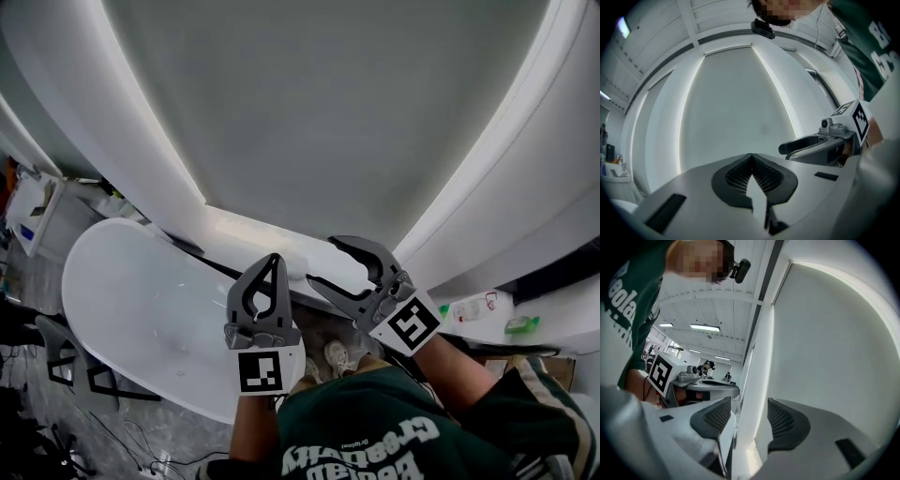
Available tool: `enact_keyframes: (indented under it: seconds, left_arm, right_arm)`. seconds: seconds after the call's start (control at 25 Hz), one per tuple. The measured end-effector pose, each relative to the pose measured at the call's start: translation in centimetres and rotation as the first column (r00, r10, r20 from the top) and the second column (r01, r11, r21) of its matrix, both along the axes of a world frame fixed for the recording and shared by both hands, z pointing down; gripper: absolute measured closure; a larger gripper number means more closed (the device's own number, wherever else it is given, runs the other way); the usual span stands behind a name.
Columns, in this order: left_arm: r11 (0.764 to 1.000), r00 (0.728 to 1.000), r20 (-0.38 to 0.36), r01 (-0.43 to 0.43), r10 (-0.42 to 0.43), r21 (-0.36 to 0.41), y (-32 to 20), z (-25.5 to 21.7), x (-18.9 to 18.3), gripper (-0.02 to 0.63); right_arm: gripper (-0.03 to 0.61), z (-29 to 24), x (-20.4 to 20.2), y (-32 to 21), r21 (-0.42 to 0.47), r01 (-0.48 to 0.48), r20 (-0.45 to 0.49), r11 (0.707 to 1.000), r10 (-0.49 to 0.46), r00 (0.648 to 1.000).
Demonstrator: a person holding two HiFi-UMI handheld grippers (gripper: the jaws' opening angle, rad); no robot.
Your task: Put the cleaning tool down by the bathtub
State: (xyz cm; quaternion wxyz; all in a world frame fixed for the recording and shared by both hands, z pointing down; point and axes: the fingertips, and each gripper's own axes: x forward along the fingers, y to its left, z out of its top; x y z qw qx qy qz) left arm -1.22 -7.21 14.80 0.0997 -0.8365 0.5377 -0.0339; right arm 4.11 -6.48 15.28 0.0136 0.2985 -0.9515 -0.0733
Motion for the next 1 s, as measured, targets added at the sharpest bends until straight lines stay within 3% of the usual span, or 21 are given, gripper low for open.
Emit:
enact_keyframes:
  seconds: [0.36,0.72,1.0]
  left_arm:
    - [0.999,0.998,0.041,-0.038,0.038,-0.002,0.6,-0.7,2.0,0.607]
    - [1.0,0.998,0.05,-0.026,0.026,-0.007,0.3,-0.6,1.9,0.607]
    - [1.0,0.998,0.058,-0.019,0.02,-0.015,-0.2,-0.1,2.3,0.607]
  right_arm:
    - [0.382,-1.9,2.3,0.5,0.066,-0.04,0.031,0.997,0.038,0.999]
    - [0.561,-1.4,1.6,1.1,0.05,0.023,0.008,0.999,-0.023,1.0]
    - [0.565,-1.1,1.7,0.5,0.087,0.016,-0.008,0.996,-0.016,1.0]
